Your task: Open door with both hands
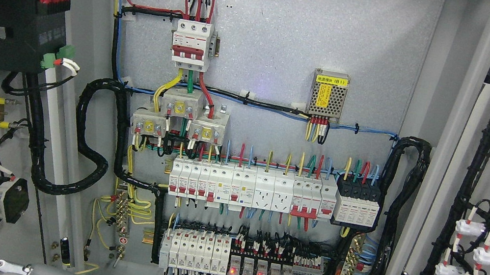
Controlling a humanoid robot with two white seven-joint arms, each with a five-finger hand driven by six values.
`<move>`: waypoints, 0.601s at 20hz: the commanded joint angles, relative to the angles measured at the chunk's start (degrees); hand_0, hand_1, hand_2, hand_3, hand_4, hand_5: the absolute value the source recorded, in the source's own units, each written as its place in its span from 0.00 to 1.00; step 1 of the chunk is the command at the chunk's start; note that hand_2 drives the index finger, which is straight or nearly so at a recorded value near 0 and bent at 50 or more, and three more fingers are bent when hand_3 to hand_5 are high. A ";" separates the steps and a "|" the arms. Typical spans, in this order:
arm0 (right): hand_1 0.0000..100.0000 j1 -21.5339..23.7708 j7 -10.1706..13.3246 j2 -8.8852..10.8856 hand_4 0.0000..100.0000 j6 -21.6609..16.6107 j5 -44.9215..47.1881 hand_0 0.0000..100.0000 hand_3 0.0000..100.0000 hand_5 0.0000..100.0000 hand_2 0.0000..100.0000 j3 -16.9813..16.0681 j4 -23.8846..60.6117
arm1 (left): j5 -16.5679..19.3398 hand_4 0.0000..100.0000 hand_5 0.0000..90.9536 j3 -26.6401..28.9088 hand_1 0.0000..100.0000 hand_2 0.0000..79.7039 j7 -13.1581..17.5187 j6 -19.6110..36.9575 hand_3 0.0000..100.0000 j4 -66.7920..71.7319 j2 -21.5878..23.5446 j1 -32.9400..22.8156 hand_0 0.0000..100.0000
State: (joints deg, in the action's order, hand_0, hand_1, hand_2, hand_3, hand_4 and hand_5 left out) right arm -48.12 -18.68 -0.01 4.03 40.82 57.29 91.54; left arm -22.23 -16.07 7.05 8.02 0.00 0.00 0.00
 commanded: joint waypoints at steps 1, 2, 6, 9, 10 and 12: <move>0.00 10.22 0.31 0.01 0.00 -0.25 -4.68 0.22 0.00 0.00 0.00 -13.77 6.37 | 0.00 0.03 0.00 -0.01 0.00 0.03 -0.02 0.07 0.03 -3.85 1.93 -2.10 0.29; 0.00 12.07 0.48 0.01 0.00 -0.25 -7.13 0.22 0.00 0.00 0.00 -15.61 6.81 | 0.00 0.03 0.00 0.08 0.00 0.03 -0.02 0.07 0.03 -6.21 2.11 -2.63 0.29; 0.00 23.84 0.75 0.01 0.00 -0.86 -16.54 0.22 0.00 0.00 0.00 -23.44 7.42 | 0.00 0.03 0.00 0.08 0.00 0.03 -0.02 0.15 0.03 -14.65 3.78 -5.00 0.29; 0.00 29.91 4.95 2.55 0.00 -4.80 -19.55 0.22 0.00 0.00 0.00 -26.43 8.48 | 0.17 0.03 0.00 0.08 0.00 0.03 -0.02 2.52 0.03 -29.39 6.50 -9.91 0.29; 0.00 32.11 7.93 4.30 0.00 -7.00 -19.55 0.22 0.00 0.00 0.00 -27.05 8.83 | 0.52 0.03 0.00 0.08 0.00 0.03 -0.02 2.61 0.03 -35.27 7.11 -12.02 0.29; 0.00 36.15 11.46 8.26 0.00 -10.34 -19.55 0.22 0.00 0.00 0.00 -27.41 9.71 | 2.71 0.03 0.00 0.16 0.00 0.03 1.29 2.79 0.03 -43.82 7.30 -15.89 0.29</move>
State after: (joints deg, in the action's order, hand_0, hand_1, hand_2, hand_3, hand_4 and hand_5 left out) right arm -23.54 -11.30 1.48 -2.58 25.45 41.58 96.87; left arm -21.65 -16.02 6.73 10.04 -15.37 3.27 -8.34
